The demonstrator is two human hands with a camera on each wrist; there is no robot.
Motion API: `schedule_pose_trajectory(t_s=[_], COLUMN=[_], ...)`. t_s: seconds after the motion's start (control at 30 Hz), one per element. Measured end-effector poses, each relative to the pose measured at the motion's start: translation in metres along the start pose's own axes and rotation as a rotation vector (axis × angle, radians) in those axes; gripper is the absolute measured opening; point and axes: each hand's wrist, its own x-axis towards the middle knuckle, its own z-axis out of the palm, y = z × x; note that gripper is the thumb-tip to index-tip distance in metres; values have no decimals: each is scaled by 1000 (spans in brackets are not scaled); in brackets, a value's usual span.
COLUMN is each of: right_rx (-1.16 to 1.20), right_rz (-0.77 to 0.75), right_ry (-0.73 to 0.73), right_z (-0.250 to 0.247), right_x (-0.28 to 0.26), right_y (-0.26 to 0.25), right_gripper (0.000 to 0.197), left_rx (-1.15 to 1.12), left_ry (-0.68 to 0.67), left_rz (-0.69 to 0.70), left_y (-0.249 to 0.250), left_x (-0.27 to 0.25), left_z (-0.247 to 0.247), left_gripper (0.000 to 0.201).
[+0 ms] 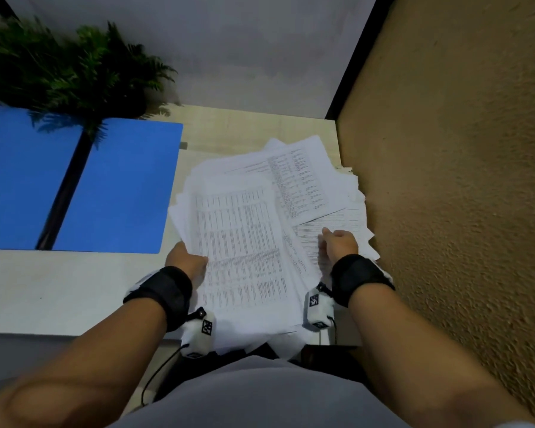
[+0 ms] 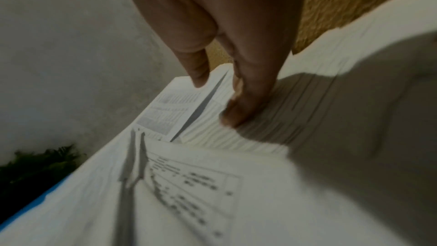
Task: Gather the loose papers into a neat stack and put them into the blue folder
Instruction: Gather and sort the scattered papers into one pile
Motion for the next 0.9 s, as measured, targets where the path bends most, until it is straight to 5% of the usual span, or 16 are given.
schedule_pose_trajectory(t_s=[0.1,0.27,0.47,0.57,0.67,0.8,0.9], right_rx=[357,388,422,340,209,164,-56], right_rz=[61,92,158,193,238,282,302], right_ry=[-169,-309,-244,-103,142,83,50], right_z=[17,38,47,44,21,-17,-32], right_x=[-1,-5,-4,-6,-7,-31,-43], right_y=[-8,-16,-8,-15,-18,9,29], right_gripper=[16,30,19,15,26,76,30], left_rx=[41,26,-242,-279,-222,-179,-68], left_ry=[10,49,31,98,134,128,196], left_rz=[9,75,44,48,47,28,71], left_y=[-2,-2,-5,-7,-9,-16,-13], left_x=[1,5,9,13,21,27,25], left_z=[6,13,18,16,6,-1,0], left_gripper=[28,24,37,24,22,22,21])
